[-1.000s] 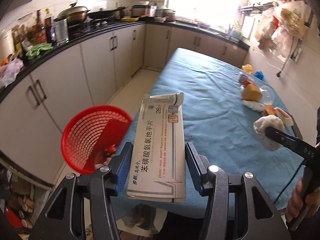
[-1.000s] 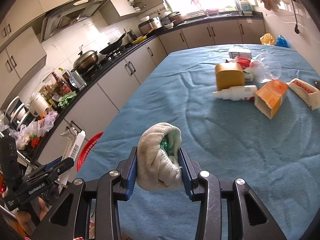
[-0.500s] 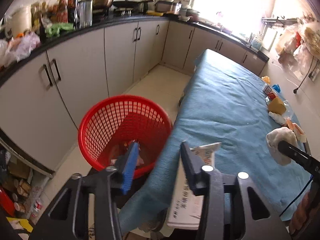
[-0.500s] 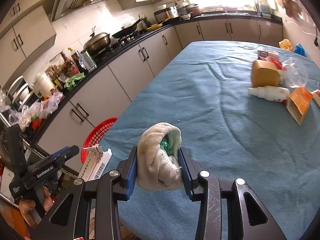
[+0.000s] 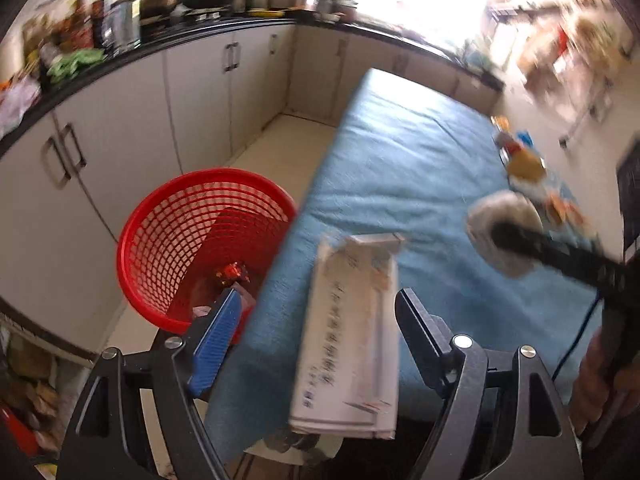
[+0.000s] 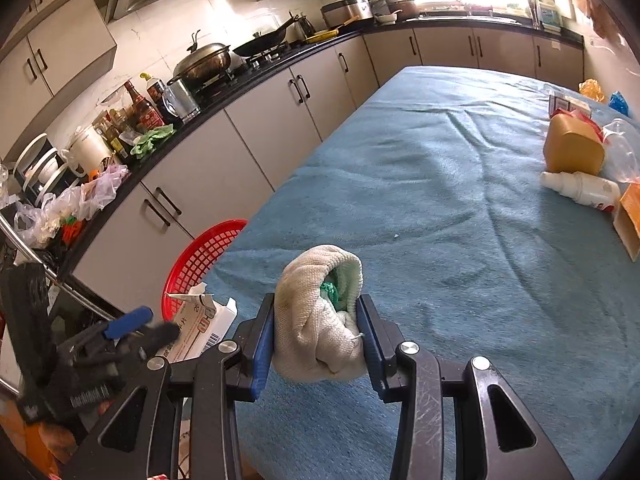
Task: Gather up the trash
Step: 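Carry the medicine box over the red basket and open the left gripper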
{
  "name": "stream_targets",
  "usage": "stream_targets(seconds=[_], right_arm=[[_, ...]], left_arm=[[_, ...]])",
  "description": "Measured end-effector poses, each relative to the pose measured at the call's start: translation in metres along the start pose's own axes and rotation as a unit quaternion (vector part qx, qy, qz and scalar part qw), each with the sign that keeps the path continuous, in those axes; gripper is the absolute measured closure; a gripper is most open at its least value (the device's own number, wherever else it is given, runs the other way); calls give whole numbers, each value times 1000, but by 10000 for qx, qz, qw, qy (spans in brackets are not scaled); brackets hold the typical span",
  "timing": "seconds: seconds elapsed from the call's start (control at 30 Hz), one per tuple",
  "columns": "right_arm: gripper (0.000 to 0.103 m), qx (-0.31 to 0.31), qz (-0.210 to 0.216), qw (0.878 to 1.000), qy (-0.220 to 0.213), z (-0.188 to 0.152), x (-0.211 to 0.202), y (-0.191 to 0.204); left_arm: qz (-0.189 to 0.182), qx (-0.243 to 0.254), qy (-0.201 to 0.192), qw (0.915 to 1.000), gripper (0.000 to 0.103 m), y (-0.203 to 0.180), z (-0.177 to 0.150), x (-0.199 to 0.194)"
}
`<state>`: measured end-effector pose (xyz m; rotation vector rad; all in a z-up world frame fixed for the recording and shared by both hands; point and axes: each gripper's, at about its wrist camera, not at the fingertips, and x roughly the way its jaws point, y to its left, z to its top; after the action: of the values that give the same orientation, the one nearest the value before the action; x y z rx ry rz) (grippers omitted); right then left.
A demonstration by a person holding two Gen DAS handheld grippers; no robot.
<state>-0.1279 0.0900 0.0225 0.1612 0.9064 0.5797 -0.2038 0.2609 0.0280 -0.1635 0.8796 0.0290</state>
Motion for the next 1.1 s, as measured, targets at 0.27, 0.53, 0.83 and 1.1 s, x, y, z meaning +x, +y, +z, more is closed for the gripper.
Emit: stream_targets(seconds=[0.27,0.53,0.83,1.1], right_arm=[[60,-9,49,10000,35,-2,3,-1],[60,10,82,9999,94,1,7,-2],[60,-277,474,9980,318,19,39,37],[60,-440,927,9931,570,48,92,86]], left_arm=[[443,419,25,9981,48,-22,-5,11],[43,-406,-121,9991,53,21,9,-7],[671,-988,-517,9915,53,84,24,-24],[677,-1272,-362,9889,53,116,32,5]])
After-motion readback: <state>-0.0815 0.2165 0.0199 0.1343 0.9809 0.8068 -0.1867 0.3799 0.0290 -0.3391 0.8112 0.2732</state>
